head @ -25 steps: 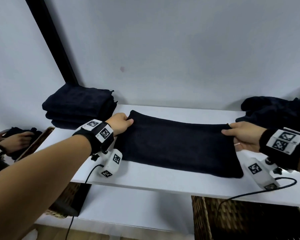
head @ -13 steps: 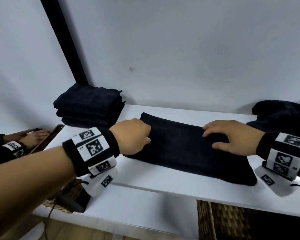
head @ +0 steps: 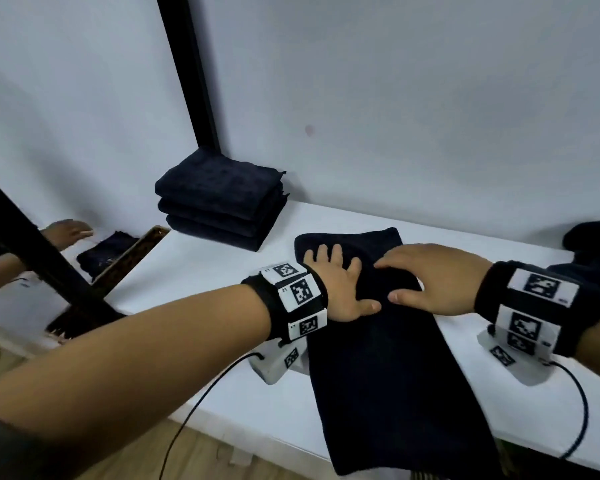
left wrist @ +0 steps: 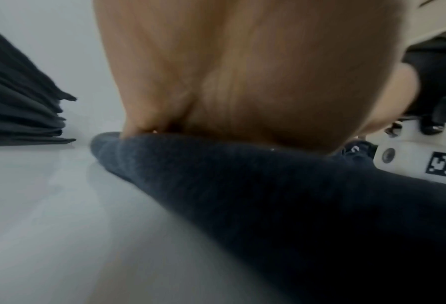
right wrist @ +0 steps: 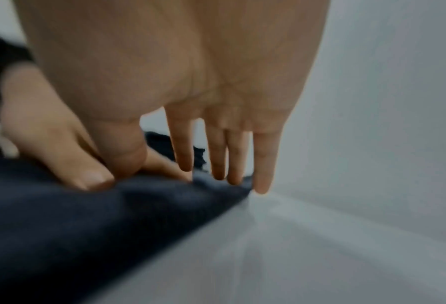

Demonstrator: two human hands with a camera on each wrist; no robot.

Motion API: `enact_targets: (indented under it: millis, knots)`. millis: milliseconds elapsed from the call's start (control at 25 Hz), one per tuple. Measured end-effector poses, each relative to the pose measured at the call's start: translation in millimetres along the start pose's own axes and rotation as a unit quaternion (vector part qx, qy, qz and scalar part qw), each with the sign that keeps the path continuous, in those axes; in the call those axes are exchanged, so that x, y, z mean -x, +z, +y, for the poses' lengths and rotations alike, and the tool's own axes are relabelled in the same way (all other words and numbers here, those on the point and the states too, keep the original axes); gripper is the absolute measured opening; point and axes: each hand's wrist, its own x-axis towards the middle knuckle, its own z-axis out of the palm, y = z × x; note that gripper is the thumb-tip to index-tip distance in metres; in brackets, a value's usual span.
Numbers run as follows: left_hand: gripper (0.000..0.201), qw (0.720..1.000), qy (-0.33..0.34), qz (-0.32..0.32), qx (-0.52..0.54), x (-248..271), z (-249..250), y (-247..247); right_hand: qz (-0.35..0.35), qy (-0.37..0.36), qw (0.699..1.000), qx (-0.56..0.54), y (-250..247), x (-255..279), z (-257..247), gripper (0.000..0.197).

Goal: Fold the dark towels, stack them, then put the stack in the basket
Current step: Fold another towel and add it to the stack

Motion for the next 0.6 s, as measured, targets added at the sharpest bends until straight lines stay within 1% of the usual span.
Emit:
enact_targets:
  millis: [40,120,160,280,320,400,480,600]
  knots:
    - [0.091,1.000,0.013,-0.002,0.000,-5.1,1.4,0.8,-0.030,0.016,0.999,0.018,6.4,-7.9,3.0,0.064]
    - [0.091,0.999,0.032,0.005,0.014,-13.6,-3.5,-4.3,-0.084,0.068,0.994,0.026,17.5,-17.3,14.0,0.071]
    - [0.089,0.999,0.041,0.012,0.016,-15.9,-7.0,-7.7,-0.091,0.091,0.991,0.033,18.6,-19.6,20.4,0.072]
    - [0.085,0.996,0.082,0.024,-0.004,-12.6,-9.5,-11.3,-0.084,0.160,0.982,0.064,19.6,-29.6,39.7,0.068]
    - [0.084,0.996,0.092,0.017,-0.011,-10.4,-8.7,-9.4,-0.088,0.185,0.976,0.068,20.1,-33.8,45.7,0.068]
    - [0.084,0.995,0.095,0.002,-0.015,-7.9,-9.9,-3.8,-0.092,0.212,0.971,0.063,21.0,-41.9,55.0,0.069]
    - [0.085,0.996,0.089,0.003,-0.016,-13.0,-13.8,-0.4,-0.079,0.218,0.971,0.058,20.5,-44.6,58.5,0.071]
    - [0.091,0.995,0.094,-0.011,-0.026,-24.0,-21.3,-1.1,-0.054,0.169,0.984,0.027,22.4,-30.2,41.5,0.074]
